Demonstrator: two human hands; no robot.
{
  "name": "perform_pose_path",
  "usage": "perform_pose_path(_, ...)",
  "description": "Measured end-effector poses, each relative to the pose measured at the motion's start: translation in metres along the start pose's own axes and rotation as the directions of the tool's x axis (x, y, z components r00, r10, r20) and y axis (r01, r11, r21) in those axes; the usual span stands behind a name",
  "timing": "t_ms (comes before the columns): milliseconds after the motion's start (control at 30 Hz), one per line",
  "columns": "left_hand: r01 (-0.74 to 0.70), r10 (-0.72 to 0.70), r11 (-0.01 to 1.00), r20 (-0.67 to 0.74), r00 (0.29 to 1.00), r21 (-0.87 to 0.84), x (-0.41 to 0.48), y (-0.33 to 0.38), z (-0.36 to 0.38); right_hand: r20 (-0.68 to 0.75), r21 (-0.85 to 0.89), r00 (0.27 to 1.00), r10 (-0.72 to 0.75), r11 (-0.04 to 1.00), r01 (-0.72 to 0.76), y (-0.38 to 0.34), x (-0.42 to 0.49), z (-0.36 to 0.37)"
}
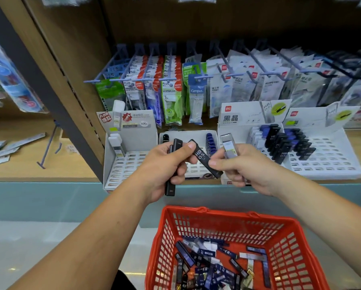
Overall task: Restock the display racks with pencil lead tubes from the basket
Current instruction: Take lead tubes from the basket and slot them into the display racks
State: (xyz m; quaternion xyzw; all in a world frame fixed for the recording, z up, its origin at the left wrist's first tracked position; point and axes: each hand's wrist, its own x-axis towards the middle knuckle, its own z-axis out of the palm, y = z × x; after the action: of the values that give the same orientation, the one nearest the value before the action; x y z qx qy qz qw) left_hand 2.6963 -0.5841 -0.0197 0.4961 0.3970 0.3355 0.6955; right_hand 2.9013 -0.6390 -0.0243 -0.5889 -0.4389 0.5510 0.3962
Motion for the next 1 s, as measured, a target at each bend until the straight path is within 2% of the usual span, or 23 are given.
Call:
perform_pose_path(100,-0.025,0.026,0.999,-0.028,0.999,0.028,0.004,-0.002,0.012,0.047,0.057,0.998,0.050,0.997,-0.052,0.006,-0.005,-0.011)
perform_pose_path(200,-0.075,0.091,0.978,-0.077,0.993,0.194,0.008,-0.005,0.025,0.060,0.070,0.994,0.087,0.993,-0.091,0.014,-0.010,-0.025)
perform_pose_path(333,-0.125,0.156,0.942,-0.076,0.985,0.311,0.018,-0.009,0.052,-0.081,0.064,0.993,0.086,0.995,-0.081,0.024,-0.018,-0.048)
perform_pose_path(400,-0.184,0.237,0.903,-0.093,0.967,0.388,0.028,-0.011,0.067,-0.153,0.183,0.983,0.103,0.980,-0.074,0.031,-0.021,-0.065)
perform_pose_path(467,-0.245,0.330,0.841,-0.098,0.939,0.482,0.039,-0.013,0.083,-0.165,0.379,0.976,0.144,0.923,-0.072,0.038,-0.023,-0.084)
perform_pose_path(533,-0.290,0.385,0.766,-0.048,0.922,0.574,0.051,-0.015,0.099,-0.174,0.474,0.974,0.147,0.879,-0.048,0.044,-0.027,-0.100)
perform_pose_path(600,-0.320,0.405,0.699,0.015,0.914,0.640,0.062,-0.015,0.114,-0.210,0.423,0.971,0.115,0.906,-0.016,0.047,-0.035,-0.113)
perform_pose_path(833,-0.401,0.426,0.566,0.161,0.890,0.721,0.092,-0.018,0.163,-0.365,0.228,0.930,0.027,0.972,0.061,0.065,-0.052,-0.141)
perform_pose_path(1000,-0.415,0.395,0.505,0.225,0.891,0.757,0.097,-0.035,0.181,-0.377,0.314,0.922,0.088,0.949,0.038,0.079,-0.061,-0.158)
